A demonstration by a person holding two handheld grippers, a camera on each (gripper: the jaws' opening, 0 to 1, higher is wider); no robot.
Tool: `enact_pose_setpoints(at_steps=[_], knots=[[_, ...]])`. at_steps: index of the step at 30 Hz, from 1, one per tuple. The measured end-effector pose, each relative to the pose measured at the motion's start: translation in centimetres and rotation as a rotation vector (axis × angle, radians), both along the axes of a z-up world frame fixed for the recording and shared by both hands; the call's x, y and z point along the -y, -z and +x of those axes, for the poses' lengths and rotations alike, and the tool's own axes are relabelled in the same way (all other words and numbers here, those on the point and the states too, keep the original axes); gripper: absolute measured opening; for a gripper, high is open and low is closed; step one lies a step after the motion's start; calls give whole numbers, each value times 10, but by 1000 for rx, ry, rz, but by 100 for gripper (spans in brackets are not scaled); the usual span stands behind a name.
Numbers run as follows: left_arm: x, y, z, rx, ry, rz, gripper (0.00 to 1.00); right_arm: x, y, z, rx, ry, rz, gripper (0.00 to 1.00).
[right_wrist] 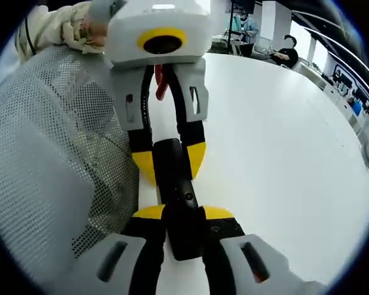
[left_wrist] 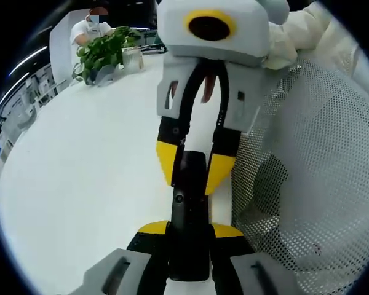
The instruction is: Press the specified remote control buttons in sequence, fully releasing each button before pressing the next.
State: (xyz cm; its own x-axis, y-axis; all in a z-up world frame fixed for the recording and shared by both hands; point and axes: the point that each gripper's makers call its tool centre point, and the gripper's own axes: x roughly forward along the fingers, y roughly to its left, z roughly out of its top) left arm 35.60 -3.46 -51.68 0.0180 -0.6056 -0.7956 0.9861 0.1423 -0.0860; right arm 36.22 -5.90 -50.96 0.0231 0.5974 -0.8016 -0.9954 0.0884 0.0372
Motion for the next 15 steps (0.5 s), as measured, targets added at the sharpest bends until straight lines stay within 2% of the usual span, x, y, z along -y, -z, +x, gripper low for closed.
enact_pose_setpoints(at_steps=[8, 15], knots=[[0, 0, 0, 3, 3, 6, 25, 3, 1, -1, -5, 9, 29, 24], [0, 0, 1, -9, -13, -15, 25, 4, 2, -2, -25, 0, 14, 25]])
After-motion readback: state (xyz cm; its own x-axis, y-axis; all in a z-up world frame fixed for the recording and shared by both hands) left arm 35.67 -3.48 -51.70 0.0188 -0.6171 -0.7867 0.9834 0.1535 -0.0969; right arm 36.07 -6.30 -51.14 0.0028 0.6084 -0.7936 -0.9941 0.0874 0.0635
